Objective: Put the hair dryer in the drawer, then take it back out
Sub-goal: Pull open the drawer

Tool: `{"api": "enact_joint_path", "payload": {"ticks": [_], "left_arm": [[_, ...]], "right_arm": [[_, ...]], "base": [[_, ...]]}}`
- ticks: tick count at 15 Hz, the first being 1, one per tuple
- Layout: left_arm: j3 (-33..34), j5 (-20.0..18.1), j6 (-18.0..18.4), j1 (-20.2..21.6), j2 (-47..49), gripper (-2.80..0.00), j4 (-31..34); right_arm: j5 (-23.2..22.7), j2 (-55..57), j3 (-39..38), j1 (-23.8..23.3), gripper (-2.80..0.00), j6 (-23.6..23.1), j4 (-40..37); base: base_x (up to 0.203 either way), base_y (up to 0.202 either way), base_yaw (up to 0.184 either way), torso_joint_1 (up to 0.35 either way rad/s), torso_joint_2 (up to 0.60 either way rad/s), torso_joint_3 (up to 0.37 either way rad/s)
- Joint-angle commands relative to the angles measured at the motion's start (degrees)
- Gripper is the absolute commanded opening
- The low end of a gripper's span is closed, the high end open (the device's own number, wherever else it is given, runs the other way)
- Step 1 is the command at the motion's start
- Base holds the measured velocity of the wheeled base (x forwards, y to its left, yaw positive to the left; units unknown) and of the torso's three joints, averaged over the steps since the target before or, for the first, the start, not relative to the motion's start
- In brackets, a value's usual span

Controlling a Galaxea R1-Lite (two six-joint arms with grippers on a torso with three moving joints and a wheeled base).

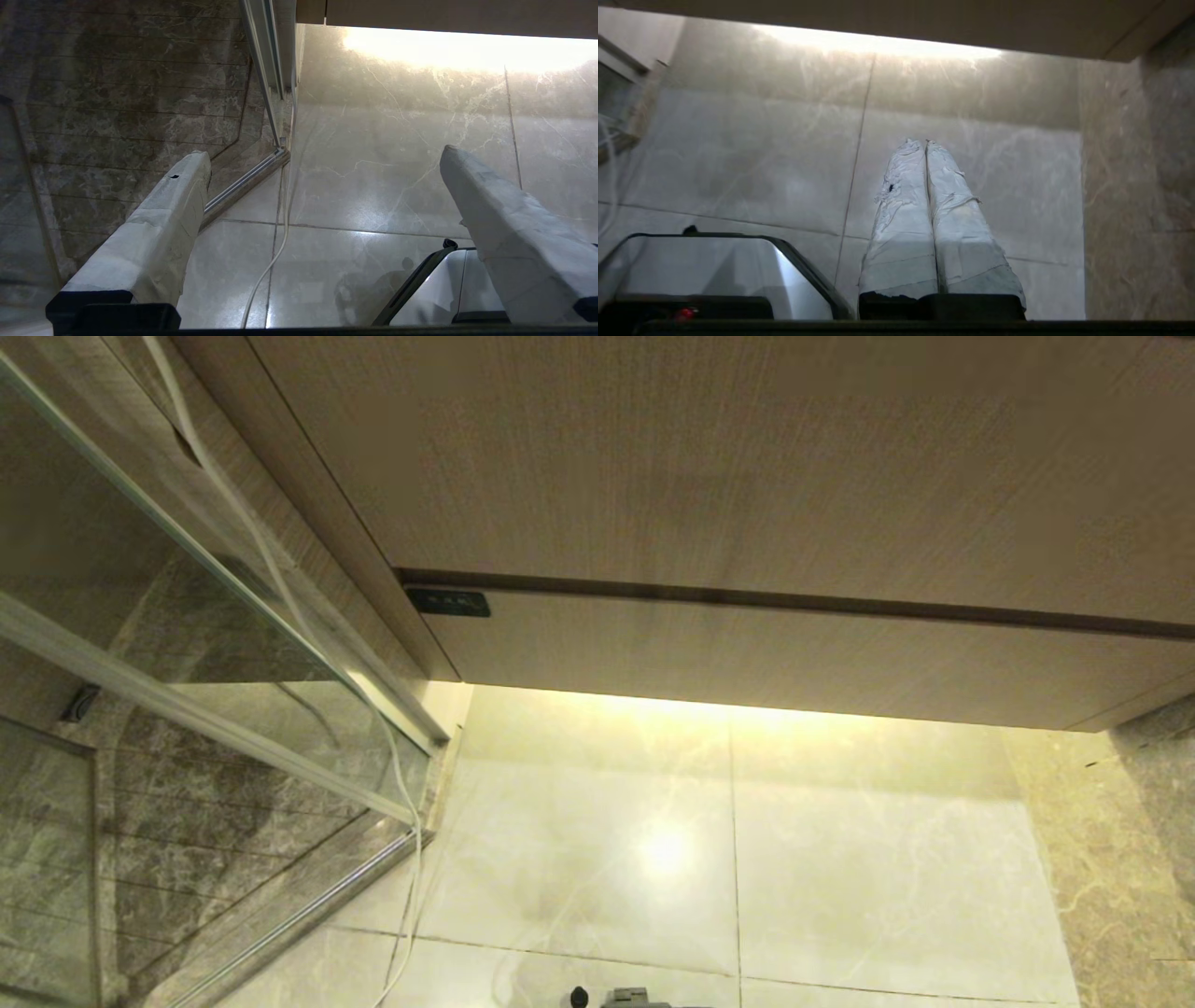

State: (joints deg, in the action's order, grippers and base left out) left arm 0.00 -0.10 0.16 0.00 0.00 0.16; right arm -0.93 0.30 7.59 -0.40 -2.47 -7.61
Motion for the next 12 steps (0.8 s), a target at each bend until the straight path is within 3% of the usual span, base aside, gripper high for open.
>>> {"api": "enact_joint_path", "payload": {"ticks": [1,3,6,10,12], "left_arm": [[0.0,0.0,0.0,0.0,0.0,0.0,0.0],[0.0,0.0,0.0,0.0,0.0,0.0,0.0],[0.0,0.0,0.0,0.0,0.0,0.0,0.0],[0.0,0.0,0.0,0.0,0.0,0.0,0.0],[0.0,0.0,0.0,0.0,0.0,0.0,0.0]], "right_arm": [[-1.2,2.5,8.8,0.0,-2.8,0.1,-4.3],[-4.1,9.1,26.6,0.0,-2.8,0.5,-16.0],[-12.3,26.1,48.3,0.0,-2.8,0.5,-33.5],[-21.6,43.3,59.5,1.6,-2.8,-4.3,-43.6],[-22.9,49.1,61.7,4.1,-2.8,-12.6,-48.0]], "base": [[0.0,0.0,0.0,0.0,0.0,0.0],[0.0,0.0,0.0,0.0,0.0,0.0],[0.0,0.0,0.0,0.0,0.0,0.0],[0.0,0.0,0.0,0.0,0.0,0.0],[0.0,0.0,0.0,0.0,0.0,0.0]]}}
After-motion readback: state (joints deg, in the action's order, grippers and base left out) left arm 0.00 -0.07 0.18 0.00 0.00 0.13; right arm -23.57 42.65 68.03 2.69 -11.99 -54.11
